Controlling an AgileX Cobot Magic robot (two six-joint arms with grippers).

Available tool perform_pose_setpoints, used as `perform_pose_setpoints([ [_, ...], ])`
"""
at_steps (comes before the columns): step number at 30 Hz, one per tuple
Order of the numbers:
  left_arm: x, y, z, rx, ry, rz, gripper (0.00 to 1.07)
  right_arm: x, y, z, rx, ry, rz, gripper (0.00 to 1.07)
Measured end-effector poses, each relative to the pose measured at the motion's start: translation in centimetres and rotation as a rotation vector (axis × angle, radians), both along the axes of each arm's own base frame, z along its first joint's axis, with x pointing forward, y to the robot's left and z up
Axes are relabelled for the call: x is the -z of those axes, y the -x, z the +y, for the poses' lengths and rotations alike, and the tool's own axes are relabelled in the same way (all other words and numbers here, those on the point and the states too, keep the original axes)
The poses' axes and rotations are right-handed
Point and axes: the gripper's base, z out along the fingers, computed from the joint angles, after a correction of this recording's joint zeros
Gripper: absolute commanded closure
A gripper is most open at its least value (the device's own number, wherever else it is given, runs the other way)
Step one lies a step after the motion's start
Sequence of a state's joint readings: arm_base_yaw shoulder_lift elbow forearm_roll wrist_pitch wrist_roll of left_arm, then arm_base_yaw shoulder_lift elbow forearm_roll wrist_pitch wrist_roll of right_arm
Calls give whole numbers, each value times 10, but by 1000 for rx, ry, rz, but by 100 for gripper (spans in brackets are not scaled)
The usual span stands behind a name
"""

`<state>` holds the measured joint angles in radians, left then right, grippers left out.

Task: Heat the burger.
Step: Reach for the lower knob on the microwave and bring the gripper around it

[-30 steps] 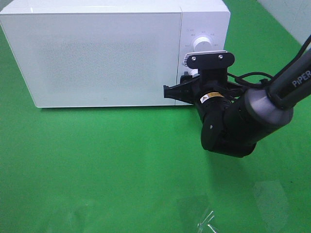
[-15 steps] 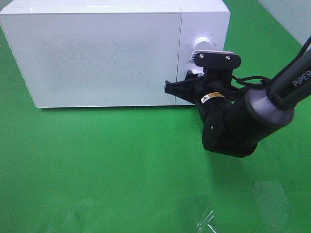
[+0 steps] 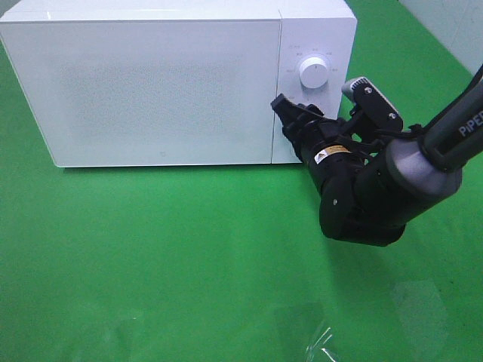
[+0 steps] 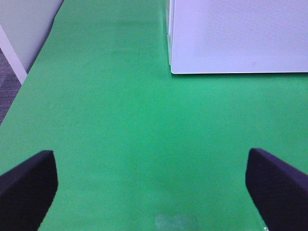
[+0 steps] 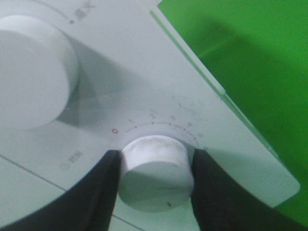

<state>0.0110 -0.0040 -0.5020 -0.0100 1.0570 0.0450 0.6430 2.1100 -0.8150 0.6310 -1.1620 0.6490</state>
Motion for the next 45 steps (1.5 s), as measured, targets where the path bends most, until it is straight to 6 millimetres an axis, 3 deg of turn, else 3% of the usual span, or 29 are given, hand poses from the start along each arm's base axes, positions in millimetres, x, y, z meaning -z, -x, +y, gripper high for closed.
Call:
perform_pose_setpoints([
  [11,0,0,0,0,0,0,8,1,1,0,85,-527,42,107],
  [22,0,0,0,0,0,0,8,1,0,0,135,-771,58,107],
  [40,0,0,0,0,0,0,8,1,0,-1,146,-813,61,106],
  [42,0,0,0,0,0,0,8,1,0,-1,150,-815,60,102],
  [44,0,0,0,0,0,0,8,1,0,-1,153,-816,60,86],
  [45,0,0,0,0,0,0,8,1,0,-1,153,-816,60,86],
])
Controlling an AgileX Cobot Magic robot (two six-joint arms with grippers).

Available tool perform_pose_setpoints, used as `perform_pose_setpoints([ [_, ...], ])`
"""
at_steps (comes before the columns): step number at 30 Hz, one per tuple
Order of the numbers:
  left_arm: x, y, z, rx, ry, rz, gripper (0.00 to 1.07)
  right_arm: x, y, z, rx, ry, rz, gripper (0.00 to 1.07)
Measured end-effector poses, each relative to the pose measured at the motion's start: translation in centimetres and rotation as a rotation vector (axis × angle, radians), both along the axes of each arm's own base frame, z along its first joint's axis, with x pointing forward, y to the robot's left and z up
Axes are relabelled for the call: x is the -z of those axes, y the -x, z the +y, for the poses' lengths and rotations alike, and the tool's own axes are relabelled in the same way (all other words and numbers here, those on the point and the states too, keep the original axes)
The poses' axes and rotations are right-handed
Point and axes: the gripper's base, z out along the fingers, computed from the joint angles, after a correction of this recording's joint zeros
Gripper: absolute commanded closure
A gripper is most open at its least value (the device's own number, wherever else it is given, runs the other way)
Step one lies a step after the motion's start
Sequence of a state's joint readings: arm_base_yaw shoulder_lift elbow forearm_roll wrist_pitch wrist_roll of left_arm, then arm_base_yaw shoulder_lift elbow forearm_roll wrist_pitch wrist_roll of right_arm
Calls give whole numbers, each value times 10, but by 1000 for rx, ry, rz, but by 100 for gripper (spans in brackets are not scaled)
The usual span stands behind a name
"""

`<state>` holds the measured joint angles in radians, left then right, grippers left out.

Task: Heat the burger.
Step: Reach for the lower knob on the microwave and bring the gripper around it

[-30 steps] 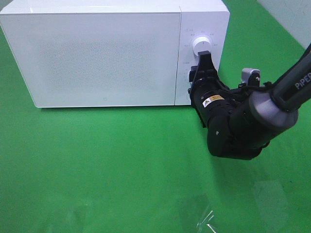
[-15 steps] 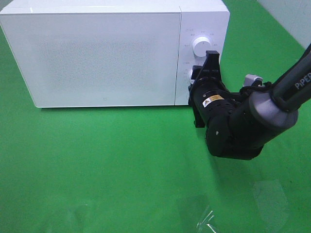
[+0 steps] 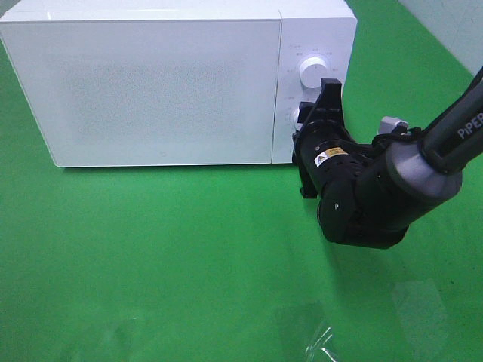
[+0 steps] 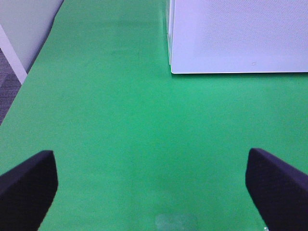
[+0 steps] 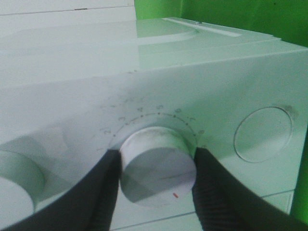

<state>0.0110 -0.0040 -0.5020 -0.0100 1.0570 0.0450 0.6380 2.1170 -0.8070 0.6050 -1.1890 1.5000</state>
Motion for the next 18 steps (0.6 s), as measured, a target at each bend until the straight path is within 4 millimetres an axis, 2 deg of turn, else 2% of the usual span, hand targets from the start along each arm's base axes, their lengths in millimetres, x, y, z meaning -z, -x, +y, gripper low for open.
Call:
perform_pose_setpoints([
  [1,0,0,0,0,0,0,8,0,0,-1,7,-2,1,76],
  [4,0,0,0,0,0,0,8,0,0,0,8,-3,2,70],
  [6,0,0,0,0,0,0,8,0,0,0,15,-3,3,51],
  [7,0,0,0,0,0,0,8,0,0,0,15,-3,3,51],
  [8,0,0,0,0,0,0,8,-2,0,6,-23,7,-9,44],
  [11,0,0,0,0,0,0,8,-3,0,8,-36,15,-14,41],
  [13,0,0,0,0,0,0,8,-3,2,12,-64,31,-11,35],
  [18,0,0,0,0,0,0,8,-5,2,13,-77,54,3,35],
])
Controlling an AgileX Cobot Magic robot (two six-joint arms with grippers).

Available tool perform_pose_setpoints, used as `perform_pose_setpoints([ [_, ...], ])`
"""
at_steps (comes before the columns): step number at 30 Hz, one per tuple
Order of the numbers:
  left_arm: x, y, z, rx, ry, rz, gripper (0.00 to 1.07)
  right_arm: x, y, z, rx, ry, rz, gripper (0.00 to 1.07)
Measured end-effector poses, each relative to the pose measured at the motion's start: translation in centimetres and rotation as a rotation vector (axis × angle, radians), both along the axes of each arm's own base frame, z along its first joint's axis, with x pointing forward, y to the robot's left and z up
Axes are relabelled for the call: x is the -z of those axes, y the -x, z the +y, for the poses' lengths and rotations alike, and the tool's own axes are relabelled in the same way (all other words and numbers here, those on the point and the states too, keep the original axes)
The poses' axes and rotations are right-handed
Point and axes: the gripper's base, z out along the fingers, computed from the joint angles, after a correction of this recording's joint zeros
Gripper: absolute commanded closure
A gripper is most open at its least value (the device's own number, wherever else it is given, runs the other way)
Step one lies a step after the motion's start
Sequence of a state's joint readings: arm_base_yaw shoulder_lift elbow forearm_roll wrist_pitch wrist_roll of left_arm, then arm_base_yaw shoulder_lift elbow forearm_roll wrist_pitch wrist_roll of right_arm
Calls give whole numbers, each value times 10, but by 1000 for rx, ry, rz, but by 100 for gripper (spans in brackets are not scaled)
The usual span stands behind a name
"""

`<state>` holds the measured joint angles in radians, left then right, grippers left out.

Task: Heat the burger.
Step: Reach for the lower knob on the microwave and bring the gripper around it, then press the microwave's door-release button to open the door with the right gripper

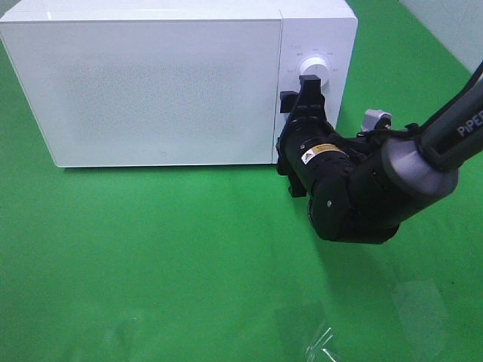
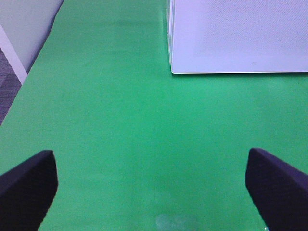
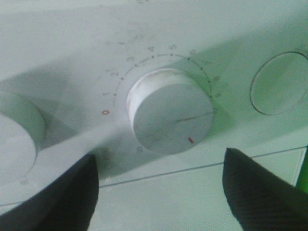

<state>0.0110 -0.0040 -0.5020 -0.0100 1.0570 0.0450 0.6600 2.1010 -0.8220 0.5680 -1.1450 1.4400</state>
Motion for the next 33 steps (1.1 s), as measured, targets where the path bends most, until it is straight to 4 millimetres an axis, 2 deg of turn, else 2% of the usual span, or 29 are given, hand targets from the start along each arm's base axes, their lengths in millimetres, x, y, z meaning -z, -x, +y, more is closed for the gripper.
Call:
perform_pose_setpoints([
  [4,0,0,0,0,0,0,8,-14,4,-5,-19,55,12,35],
  [12,0,0,0,0,0,0,8,-22,21,-15,-77,186,81,35],
  [22,0,0,0,0,0,0,8,-47,40,-18,-285,529,120,36],
  [23,0,0,0,0,0,0,8,-54,43,-18,-341,617,108,36],
  [24,0,0,0,0,0,0,8,-54,43,-18,-341,617,108,36],
  [25,0,0,0,0,0,0,8,-58,46,-17,-408,707,92,36],
  [29,0,0,0,0,0,0,8,-66,50,-16,-503,829,46,36],
  [30,0,0,0,0,0,0,8,-71,52,-17,-563,910,18,36],
  [33,0,0,0,-1,-1,0,8,-74,53,-21,-614,965,22,36],
])
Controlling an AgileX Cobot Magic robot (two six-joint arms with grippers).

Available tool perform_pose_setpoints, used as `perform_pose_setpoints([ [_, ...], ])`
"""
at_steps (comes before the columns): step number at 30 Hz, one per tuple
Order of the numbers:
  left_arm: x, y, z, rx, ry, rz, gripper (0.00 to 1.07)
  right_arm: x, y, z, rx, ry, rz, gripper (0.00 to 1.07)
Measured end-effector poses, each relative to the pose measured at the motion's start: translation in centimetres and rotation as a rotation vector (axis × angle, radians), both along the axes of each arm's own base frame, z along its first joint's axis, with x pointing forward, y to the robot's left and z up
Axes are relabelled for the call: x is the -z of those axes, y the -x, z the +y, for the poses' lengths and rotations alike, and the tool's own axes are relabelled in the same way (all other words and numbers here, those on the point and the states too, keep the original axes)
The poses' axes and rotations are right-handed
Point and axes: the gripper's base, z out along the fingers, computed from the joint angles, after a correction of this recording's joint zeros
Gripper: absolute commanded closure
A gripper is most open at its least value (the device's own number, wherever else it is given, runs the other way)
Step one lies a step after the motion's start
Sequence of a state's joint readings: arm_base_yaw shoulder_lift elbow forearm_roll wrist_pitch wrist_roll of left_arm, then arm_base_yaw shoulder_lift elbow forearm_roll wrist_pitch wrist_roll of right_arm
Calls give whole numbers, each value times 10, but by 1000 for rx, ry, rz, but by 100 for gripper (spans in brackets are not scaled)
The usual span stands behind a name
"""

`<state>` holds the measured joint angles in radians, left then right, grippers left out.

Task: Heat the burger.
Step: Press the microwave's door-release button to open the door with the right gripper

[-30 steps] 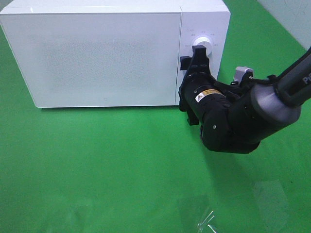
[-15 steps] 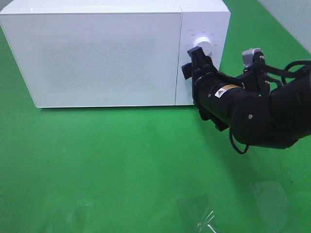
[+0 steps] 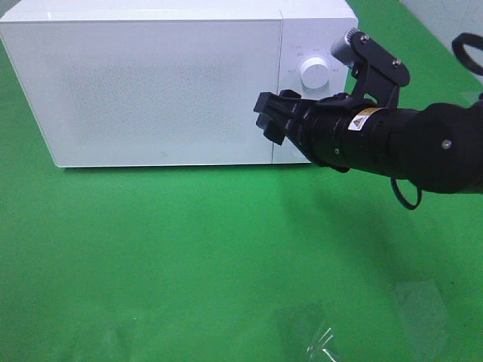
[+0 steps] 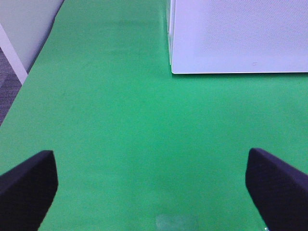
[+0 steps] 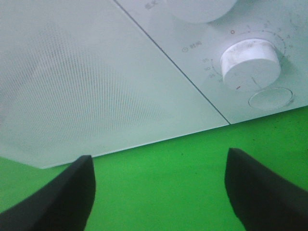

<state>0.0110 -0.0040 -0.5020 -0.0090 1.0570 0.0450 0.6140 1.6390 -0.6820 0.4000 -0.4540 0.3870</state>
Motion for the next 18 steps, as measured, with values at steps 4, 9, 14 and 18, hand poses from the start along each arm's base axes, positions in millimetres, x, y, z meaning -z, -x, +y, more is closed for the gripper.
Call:
perform_pose_setpoints([
  [4,0,0,0,0,0,0,8,-13,5,-13,-118,129,4,36],
  [9,0,0,0,0,0,0,8,-24,16,-21,-228,255,52,36],
  [14,0,0,0,0,0,0,8,-39,33,-31,-312,384,116,36],
  [18,0,0,0,0,0,0,8,-45,43,-39,-336,439,164,36],
])
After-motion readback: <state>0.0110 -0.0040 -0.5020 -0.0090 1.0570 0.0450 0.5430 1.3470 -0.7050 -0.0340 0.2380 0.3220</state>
